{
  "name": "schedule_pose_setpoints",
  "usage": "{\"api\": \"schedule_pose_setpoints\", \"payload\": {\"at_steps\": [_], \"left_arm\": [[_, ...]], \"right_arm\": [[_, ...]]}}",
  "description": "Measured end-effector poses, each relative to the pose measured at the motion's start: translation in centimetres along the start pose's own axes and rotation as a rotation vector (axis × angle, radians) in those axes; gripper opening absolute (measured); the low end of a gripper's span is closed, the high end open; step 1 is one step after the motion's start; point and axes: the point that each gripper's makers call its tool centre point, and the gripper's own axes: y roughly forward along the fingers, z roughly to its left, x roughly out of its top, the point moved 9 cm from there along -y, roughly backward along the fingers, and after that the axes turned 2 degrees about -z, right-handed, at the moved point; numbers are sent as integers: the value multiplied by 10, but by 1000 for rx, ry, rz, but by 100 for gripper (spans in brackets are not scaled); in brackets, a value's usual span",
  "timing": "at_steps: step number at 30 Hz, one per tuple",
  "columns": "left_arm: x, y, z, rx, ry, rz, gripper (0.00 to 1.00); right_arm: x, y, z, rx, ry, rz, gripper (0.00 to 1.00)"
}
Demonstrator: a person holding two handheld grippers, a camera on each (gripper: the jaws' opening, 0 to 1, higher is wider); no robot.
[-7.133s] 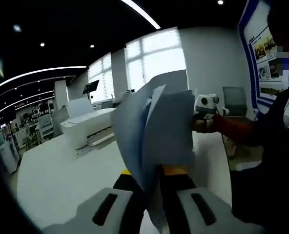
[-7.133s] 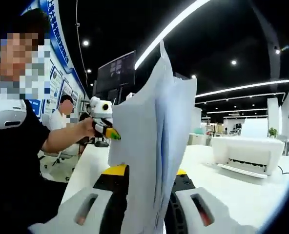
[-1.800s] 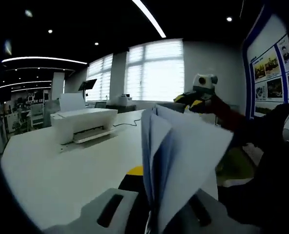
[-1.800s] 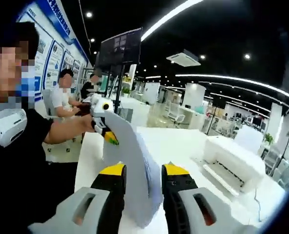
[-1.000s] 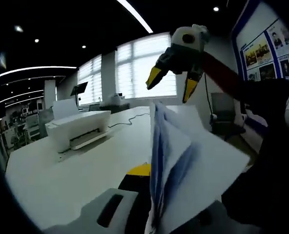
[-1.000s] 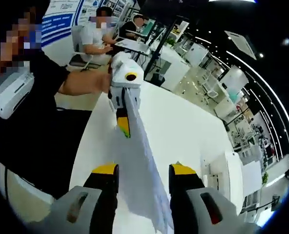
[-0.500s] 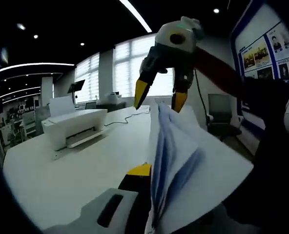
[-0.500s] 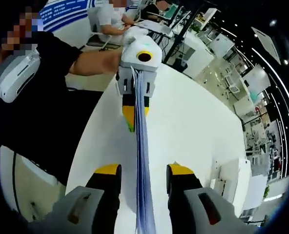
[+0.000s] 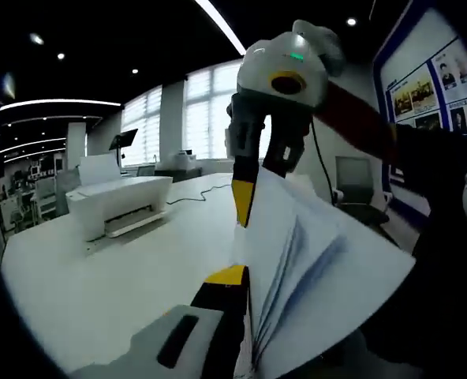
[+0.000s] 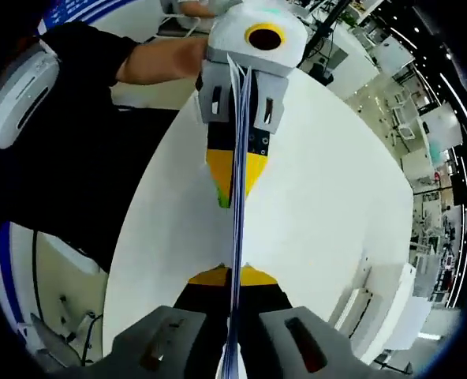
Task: Organize the stack of printing papers by aligning and flattening the scattered papers on the table
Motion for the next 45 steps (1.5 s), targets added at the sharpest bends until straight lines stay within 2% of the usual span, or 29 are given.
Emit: {"api": "schedule_pose_setpoints", "payload": {"at_steps": [6,8,10,12,14,16,20,23,27,34,37,39,41,45], "left_arm": [[-1,0,1,-5,4,-1,7],[-2,0,2,16,16,-10,7],[-4,-2,13,29,-4,-44,9],[-5,-6,24,34,-20,-52,11],[-6,-9,33,75,-27,-54,17],[-5,-11,34,74,-34,-67,17],[-4,-8,24,80,-57,-120,19],[-5,-3,17,79,-66,-134,19],[-5,-1,12,90,-56,-133,23],[2,-2,1,112,-28,-154,24],[6,-5,1,129,-32,-176,26],[8,-7,3,144,-34,-187,28],[13,-10,4,164,-34,-218,31],[17,-12,4,164,-49,-251,35]], "right_arm": [[-3,1,2,19,13,-9,0],[-5,2,2,17,17,-10,0],[-8,0,0,14,36,-12,0],[-11,-6,0,6,48,-20,0],[-15,-12,1,1,62,-42,0],[-20,-17,3,-6,64,-60,0],[-29,-24,9,-25,82,-103,0],[-33,-29,12,-44,98,-120,0],[-36,-40,16,-69,106,-184,0],[-47,-65,27,-149,117,-363,0],[-54,-70,33,-177,125,-419,0],[-57,-71,38,-192,142,-488,0],[-62,-71,41,-202,151,-516,0],[-70,-73,45,-225,179,-607,0]]}}
